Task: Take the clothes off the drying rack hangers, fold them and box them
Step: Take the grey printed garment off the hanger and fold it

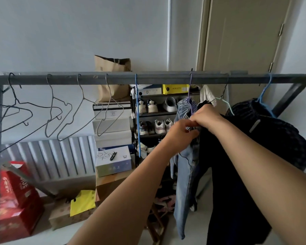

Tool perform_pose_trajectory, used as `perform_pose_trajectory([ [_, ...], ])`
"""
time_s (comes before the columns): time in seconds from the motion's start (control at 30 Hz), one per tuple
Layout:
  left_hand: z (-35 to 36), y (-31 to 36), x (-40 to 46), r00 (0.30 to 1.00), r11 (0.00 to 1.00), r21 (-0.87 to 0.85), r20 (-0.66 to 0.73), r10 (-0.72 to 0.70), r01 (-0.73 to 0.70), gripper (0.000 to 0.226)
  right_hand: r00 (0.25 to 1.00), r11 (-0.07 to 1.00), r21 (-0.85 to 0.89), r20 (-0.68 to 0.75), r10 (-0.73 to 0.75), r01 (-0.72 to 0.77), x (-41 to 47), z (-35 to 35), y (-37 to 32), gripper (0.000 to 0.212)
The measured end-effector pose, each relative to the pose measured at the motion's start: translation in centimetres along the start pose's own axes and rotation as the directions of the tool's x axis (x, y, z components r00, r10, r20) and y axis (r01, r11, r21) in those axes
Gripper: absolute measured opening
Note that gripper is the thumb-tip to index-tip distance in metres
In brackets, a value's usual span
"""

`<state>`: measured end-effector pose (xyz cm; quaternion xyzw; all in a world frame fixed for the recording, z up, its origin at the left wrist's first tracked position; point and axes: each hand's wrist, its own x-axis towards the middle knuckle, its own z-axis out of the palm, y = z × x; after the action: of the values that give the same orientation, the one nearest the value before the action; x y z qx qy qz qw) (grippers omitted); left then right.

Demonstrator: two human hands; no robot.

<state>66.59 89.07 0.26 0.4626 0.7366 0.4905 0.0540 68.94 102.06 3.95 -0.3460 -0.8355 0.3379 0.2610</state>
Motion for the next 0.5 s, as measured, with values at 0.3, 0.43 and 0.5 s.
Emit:
perform_pose_trajectory([
  [0.3, -0.9, 0.2, -0.1, 0.989, 0.948, 0.301, -0.066, 0.129, -0.104, 0.029, 0.999, 0.906, 0.423, 0.004, -0.032, 0.028, -0.5, 0.2, -0.3, 0.031],
  [0.43, -2.4, 1.1, -1.1, 0.979, 0.905, 0.396, -0.059, 0.193, -0.155, 0.032, 0.999, 0.838, 0.545, 0.035, -0.04, 0.014, -0.6, -0.6, -0.8, 0.03],
  [0.5, -2.7, 1.3, -2.2, 0.976, 0.864, 0.466, -0.009, 0.217, -0.188, 0.035, 0.995, 0.809, 0.588, 0.081, -0.049, -0.008, -1.2, -0.7, -0.2, 0.032],
])
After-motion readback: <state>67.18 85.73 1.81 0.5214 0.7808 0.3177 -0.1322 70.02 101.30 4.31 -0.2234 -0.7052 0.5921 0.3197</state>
